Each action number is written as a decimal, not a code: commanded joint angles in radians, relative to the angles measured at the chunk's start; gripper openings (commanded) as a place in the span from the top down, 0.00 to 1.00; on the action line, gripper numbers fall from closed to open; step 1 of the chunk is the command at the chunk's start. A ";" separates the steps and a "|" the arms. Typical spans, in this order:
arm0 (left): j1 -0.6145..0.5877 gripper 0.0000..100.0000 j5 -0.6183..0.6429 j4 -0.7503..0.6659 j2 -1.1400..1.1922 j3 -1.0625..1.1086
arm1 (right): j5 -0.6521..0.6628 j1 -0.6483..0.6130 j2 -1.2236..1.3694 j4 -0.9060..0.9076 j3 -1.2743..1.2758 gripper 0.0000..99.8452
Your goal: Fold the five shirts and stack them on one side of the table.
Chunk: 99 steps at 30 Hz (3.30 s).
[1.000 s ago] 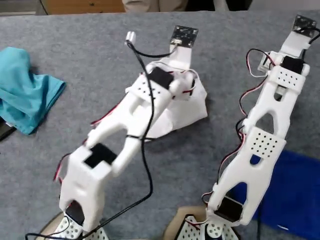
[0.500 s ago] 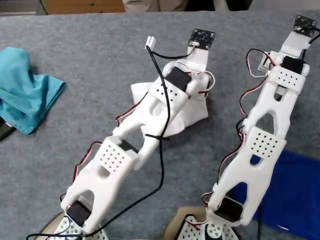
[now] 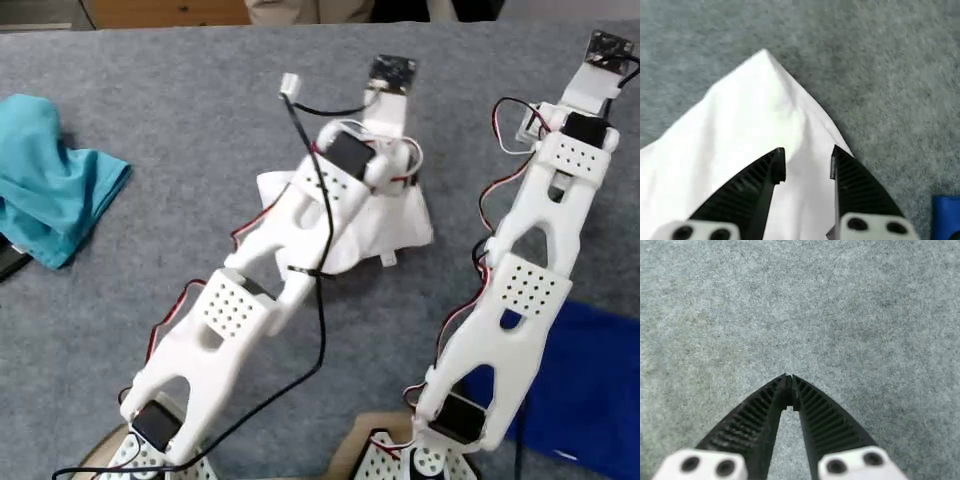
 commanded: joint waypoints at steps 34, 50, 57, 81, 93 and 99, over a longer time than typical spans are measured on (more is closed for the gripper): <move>-0.393 0.98 0.043 0.222 0.105 0.000 | 0.551 -0.575 -0.090 0.664 -0.311 0.99; -0.614 0.98 0.043 0.350 0.117 -0.204 | 0.577 -0.717 -0.061 0.600 -0.125 0.99; -0.614 0.98 0.038 0.336 0.242 -0.308 | 0.578 -0.719 0.028 0.503 -0.125 0.99; -0.618 0.98 0.035 0.311 0.283 -0.319 | 0.597 -0.549 0.019 0.664 -0.110 0.99; -0.618 0.98 0.035 0.302 0.283 -0.316 | 0.690 -0.426 -0.334 0.658 0.351 0.99; -0.618 0.98 0.035 0.302 0.283 -0.316 | 0.755 -0.331 -0.404 0.658 0.483 0.99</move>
